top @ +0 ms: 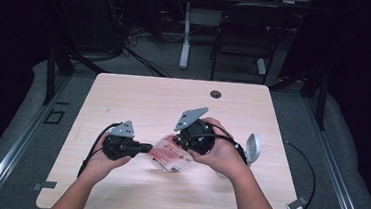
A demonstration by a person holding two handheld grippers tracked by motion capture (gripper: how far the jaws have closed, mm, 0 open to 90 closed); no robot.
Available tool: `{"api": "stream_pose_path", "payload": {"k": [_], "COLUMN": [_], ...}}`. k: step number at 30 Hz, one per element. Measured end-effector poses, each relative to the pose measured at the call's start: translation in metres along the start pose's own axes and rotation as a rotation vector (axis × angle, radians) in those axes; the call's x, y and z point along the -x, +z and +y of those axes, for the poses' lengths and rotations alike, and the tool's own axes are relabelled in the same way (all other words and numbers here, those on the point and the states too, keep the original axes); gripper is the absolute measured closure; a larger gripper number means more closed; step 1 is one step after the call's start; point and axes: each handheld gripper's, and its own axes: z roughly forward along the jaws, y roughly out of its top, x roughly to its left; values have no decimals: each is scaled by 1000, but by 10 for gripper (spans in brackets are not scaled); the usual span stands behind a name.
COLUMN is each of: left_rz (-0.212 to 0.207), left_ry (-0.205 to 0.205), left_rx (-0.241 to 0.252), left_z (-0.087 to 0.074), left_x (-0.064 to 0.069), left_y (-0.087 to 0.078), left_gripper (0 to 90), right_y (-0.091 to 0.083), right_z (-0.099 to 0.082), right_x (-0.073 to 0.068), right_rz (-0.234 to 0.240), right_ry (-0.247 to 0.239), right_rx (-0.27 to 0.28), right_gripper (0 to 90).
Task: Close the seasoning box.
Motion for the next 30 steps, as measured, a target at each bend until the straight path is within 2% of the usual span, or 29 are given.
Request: {"api": "stream_pose_path", "payload": {"k": [6, 7, 9, 21, 27, 30], "left_rz": [-2, 13, -3, -3, 10, 10], "left_ry": [-8, -7, -13, -58, -93, -99], "left_rx": [2, 0, 0, -11, -20, -30], "left_z": [-3, -3, -4, -14, -22, -26], "left_x": [-2, -2, -4, -14, -19, -20], "left_y": [-1, 0, -1, -1, 0, -2], "left_gripper": [900, 900, 900, 900, 900, 900], "right_y": [-1, -2, -5, -11, -5, -3], "right_z": [-3, -4, -6, -27, -23, -17], "right_x": [1, 2, 3, 8, 5, 3], "right_rz": [5, 9, 10, 5, 23, 24], "right_ry": [12, 18, 28, 85, 71, 55], "right_rx": [21, 23, 31, 49, 46, 51], "right_gripper": [780, 773, 762, 761, 799, 808]}}
